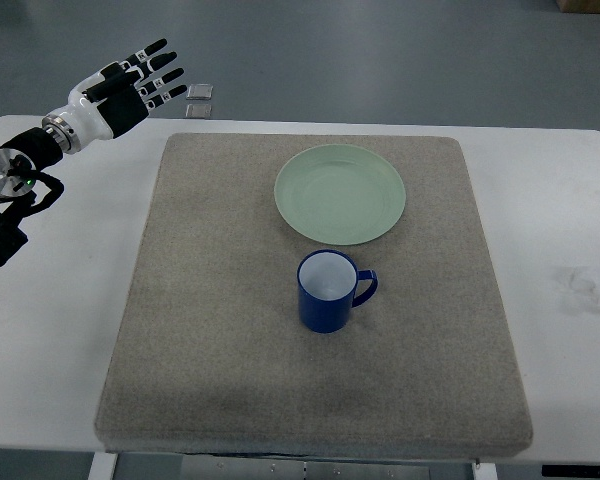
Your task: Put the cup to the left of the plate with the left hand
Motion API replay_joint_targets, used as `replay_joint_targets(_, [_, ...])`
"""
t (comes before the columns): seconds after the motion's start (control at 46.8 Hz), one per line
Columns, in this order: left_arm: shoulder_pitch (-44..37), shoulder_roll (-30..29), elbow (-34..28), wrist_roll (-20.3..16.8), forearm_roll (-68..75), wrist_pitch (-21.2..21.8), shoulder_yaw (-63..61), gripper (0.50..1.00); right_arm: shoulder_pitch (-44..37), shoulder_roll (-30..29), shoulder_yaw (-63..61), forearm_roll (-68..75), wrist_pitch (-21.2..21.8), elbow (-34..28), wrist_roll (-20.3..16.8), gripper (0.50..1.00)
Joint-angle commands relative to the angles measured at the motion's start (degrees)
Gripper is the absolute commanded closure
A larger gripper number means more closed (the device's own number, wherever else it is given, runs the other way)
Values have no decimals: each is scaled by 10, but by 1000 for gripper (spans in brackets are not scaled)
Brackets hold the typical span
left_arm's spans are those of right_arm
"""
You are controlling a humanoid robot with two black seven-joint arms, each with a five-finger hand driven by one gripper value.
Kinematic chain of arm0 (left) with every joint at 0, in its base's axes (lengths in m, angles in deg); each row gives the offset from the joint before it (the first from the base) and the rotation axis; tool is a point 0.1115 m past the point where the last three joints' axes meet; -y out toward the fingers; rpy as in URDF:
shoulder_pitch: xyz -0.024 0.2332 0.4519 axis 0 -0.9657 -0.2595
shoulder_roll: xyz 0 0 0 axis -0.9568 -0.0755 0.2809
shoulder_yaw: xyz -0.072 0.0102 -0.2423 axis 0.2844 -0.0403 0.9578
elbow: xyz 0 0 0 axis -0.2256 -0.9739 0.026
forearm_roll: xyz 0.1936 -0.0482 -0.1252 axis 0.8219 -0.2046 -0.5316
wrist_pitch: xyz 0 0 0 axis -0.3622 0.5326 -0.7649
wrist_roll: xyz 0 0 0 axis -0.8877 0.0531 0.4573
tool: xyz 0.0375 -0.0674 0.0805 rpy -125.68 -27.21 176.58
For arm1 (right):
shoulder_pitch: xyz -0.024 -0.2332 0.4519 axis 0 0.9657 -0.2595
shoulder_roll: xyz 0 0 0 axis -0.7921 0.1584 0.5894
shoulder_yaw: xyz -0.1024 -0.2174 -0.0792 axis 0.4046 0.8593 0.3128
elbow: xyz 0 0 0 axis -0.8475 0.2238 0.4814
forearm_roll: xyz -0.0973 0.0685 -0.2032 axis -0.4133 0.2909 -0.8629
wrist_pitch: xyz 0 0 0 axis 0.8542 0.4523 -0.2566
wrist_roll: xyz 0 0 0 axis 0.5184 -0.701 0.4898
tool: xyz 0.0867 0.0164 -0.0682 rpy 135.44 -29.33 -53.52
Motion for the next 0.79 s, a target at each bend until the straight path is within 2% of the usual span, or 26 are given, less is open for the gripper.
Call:
replay_joint_targets(0.0, [-1,0,0,-1,2,0,-1,501,0,0,0,0,0,0,0,568])
replay_joint_targets(0.556, [9,-2,6,-1,1,0,-4,501,0,0,0,0,0,0,0,568])
replay_joint_targets(0.769, [13,-3,5,-4,9,0,-50,501,0,0,0,0,0,0,0,568])
